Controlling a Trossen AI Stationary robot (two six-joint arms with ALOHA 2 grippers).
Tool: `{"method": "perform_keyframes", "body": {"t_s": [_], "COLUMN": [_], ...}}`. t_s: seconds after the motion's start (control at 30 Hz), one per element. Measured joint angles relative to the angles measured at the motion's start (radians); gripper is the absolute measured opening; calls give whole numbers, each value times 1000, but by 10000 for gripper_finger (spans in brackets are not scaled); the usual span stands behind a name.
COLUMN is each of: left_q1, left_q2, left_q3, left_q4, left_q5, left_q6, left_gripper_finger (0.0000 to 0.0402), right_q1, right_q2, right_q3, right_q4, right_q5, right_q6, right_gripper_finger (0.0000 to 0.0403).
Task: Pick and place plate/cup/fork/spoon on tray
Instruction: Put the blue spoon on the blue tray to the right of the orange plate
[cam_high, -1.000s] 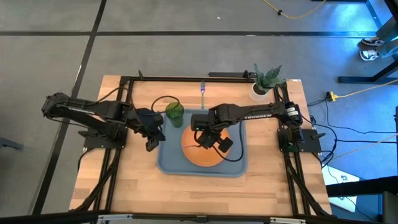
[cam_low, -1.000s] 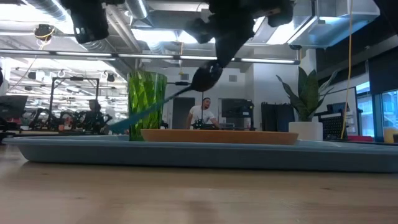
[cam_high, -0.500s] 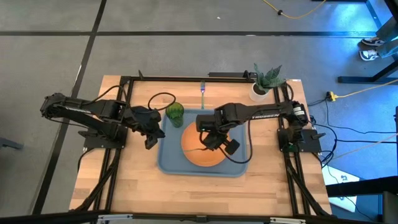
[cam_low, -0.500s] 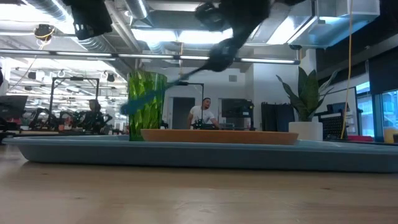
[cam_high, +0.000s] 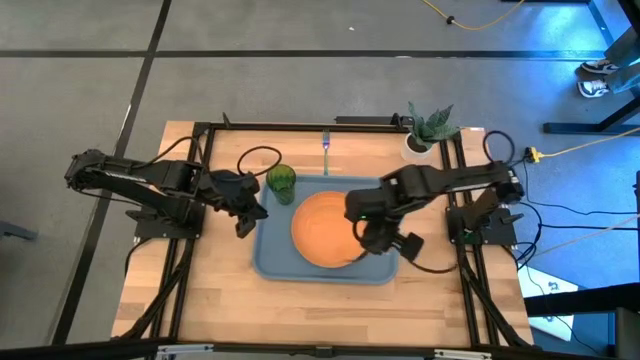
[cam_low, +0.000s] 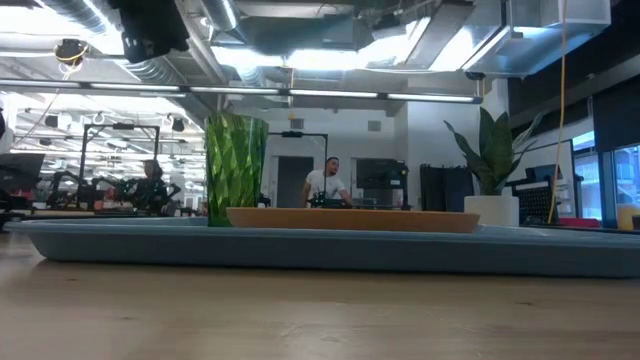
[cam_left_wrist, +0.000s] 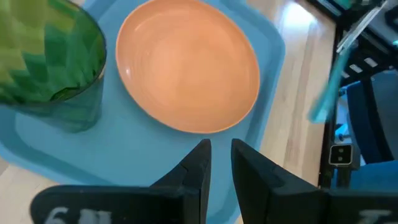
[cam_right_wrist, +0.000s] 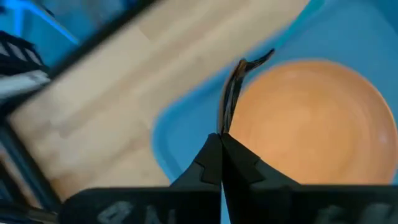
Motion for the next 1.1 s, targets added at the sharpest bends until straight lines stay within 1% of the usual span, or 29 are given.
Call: {"method": "perform_keyframes", "body": {"t_s": [0.07, 0.27, 0.4, 0.47, 0.63, 0.83, 1.1], "left_q1": [0, 0, 0, 0, 0, 0, 0], "left_q2": [0, 0, 0, 0, 0, 0, 0], "left_q3": [0, 0, 0, 0, 0, 0, 0], "left_q4": [11, 50, 56, 56, 56, 55, 55], "left_q5": [-2, -3, -19, -26, -29, -43, -47], "left_q6": [0, -5, -5, -6, -6, 1, 5], "left_gripper_finger": [55, 55, 55, 55, 55, 55, 55], "right_q1": [13, 28, 32, 32, 32, 32, 58], "right_q2": [-25, -80, -115, -138, -194, -235, -236], "right_q3": [0, -7, -61, -108, -190, -204, -204], "right_q4": [4, 5, -28, -34, -16, -21, -23], "right_q5": [-14, -3, 14, 18, 126, 232, 450], "right_q6": [13, 72, 135, 196, 405, 683, 1073], "right_gripper_finger": [0, 0, 0, 0, 0, 0, 0]}}
